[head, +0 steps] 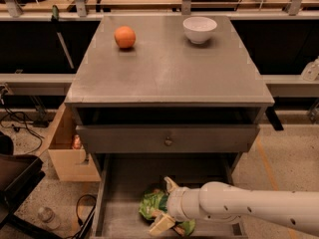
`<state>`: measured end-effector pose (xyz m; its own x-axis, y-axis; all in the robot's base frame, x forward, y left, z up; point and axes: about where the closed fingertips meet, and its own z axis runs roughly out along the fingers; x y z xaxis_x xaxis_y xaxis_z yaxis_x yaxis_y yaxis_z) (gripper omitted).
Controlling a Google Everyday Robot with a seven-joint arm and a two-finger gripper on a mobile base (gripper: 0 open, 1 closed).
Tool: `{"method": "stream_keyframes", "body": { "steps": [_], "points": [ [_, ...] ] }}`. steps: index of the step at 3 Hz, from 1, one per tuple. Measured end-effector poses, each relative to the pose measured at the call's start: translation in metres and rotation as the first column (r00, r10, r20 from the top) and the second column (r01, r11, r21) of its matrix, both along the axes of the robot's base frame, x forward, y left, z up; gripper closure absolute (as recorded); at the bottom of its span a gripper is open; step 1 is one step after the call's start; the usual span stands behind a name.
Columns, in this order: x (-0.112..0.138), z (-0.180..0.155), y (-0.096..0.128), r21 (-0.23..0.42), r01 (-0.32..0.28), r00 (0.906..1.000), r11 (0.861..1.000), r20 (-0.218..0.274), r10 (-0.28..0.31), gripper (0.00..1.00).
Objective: Pick green rice chip bag from middle drawer and place on counter
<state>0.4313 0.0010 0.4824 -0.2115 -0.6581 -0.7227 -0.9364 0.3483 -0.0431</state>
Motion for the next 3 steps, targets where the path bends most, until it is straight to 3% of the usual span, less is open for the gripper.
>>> {"method": "stream_keyframes", "body": {
  "steps": [1,3],
  "points": [
    [0.016,-0.013,0.014,0.01,-0.007,0.9999,1.0,-0.014,0.007,0.0],
    [0.045,-0.047,0.018,0.031,0.007,0.9973,1.0,-0.073,-0.005,0.0]
  ]
}}
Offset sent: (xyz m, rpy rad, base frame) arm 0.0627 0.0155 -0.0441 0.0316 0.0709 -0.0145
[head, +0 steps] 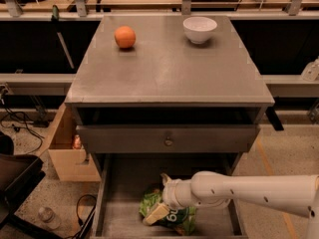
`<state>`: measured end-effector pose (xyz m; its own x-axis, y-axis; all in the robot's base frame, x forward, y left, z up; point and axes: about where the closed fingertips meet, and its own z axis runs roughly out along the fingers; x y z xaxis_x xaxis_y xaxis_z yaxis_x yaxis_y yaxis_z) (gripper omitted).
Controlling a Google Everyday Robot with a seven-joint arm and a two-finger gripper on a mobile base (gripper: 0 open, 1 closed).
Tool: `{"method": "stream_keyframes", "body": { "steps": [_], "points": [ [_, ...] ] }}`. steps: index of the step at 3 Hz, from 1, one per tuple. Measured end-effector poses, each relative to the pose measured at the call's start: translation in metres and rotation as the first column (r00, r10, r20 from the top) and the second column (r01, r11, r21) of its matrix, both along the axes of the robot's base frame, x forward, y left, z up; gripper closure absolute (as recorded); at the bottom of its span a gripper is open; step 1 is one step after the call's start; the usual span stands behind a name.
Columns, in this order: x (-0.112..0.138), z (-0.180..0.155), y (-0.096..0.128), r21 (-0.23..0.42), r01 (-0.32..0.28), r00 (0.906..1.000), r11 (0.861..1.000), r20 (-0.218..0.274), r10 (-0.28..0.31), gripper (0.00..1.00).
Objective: Pick green rice chip bag from middle drawer and place on counter
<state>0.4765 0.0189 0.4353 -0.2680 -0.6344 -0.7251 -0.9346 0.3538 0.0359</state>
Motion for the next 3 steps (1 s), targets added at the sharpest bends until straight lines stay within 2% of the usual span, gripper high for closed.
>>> {"method": "stream_keyframes", "body": {
  "steps": [2,3],
  "points": [
    [-0.008,-0.049,0.004,-0.006,-0.004,0.9983,1.0,-0.059,0.003,0.0],
    [-0.016,-0.06,-0.005,-0.035,0.0,0.9985,0.999,-0.055,-0.002,0.18]
  ]
}}
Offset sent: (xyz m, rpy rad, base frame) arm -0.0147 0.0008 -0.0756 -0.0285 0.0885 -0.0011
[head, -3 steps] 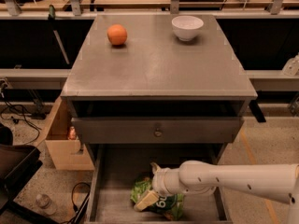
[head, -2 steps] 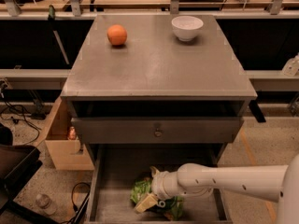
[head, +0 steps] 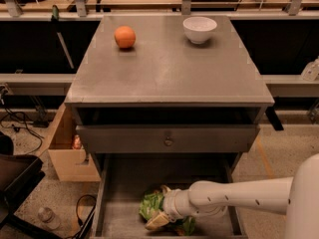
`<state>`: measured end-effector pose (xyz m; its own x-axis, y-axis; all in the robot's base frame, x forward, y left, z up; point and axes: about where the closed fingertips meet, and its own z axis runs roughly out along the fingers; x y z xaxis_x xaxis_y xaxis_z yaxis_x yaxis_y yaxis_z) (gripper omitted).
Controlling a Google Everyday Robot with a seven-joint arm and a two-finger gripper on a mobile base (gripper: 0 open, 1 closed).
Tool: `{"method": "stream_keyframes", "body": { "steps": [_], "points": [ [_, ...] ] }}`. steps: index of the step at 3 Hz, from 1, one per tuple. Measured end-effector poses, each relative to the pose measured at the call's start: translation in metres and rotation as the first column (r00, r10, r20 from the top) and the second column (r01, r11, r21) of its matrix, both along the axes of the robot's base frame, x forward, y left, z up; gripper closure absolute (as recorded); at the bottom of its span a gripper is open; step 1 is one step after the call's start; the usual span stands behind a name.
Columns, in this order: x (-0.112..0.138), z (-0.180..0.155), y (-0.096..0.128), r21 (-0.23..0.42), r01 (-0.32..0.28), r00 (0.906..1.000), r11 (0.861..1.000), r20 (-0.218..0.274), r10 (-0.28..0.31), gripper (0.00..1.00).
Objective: Pick green rice chip bag from middle drawer and place on counter
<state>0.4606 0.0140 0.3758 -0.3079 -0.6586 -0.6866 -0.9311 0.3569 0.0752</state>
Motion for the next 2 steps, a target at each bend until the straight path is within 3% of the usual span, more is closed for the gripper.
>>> {"method": "stream_keyframes", "body": {
  "steps": [2],
  "points": [
    [-0.007,-0.0093,-0.0031,-0.017,0.002,1.0,1.0,0.002,-0.002,0.64]
  ]
}}
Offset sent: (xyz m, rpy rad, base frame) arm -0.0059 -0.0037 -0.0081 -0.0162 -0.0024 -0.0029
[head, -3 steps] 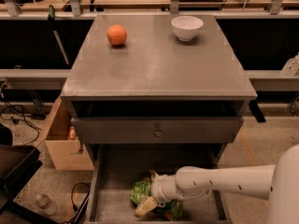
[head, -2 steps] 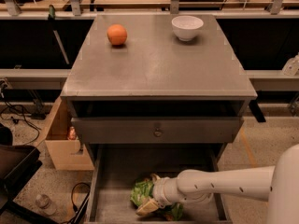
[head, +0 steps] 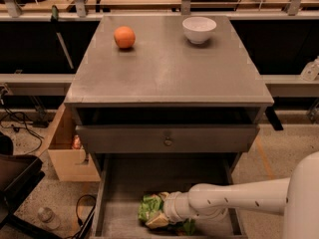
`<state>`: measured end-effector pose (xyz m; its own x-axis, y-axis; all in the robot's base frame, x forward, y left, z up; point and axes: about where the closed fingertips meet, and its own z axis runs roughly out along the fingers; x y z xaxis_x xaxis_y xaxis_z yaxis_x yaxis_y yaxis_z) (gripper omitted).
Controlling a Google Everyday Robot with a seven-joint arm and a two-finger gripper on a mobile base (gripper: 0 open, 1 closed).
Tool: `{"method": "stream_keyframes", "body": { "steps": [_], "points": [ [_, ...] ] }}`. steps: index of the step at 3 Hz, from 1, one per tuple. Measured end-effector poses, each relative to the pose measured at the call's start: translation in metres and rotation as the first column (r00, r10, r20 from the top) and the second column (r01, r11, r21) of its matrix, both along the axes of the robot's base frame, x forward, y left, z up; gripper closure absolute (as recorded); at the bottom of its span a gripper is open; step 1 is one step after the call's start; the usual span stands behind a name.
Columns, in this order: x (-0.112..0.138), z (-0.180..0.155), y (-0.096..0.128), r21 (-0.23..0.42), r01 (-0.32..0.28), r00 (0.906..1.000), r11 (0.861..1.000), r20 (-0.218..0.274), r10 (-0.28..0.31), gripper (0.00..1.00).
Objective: Pick green rice chip bag from middle drawer and place on counter
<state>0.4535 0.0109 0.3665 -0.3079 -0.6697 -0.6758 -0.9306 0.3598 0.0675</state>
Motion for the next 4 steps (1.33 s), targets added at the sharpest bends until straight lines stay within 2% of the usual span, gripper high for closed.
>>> {"method": "stream_keyframes", "body": {
  "steps": [1,2,3,4],
  "points": [
    [-0.001,0.0,0.001,0.001,-0.002,1.0,1.0,-0.001,0.002,0.87],
    [-0.001,0.0,0.001,0.001,-0.002,1.0,1.0,-0.001,0.002,1.0],
    [-0.001,0.0,0.001,0.001,-0.002,1.0,1.0,-0.001,0.002,1.0],
    [-0.006,0.033,-0.004,0.001,-0.009,0.9997,1.0,0.023,0.009,1.0]
  ]
}}
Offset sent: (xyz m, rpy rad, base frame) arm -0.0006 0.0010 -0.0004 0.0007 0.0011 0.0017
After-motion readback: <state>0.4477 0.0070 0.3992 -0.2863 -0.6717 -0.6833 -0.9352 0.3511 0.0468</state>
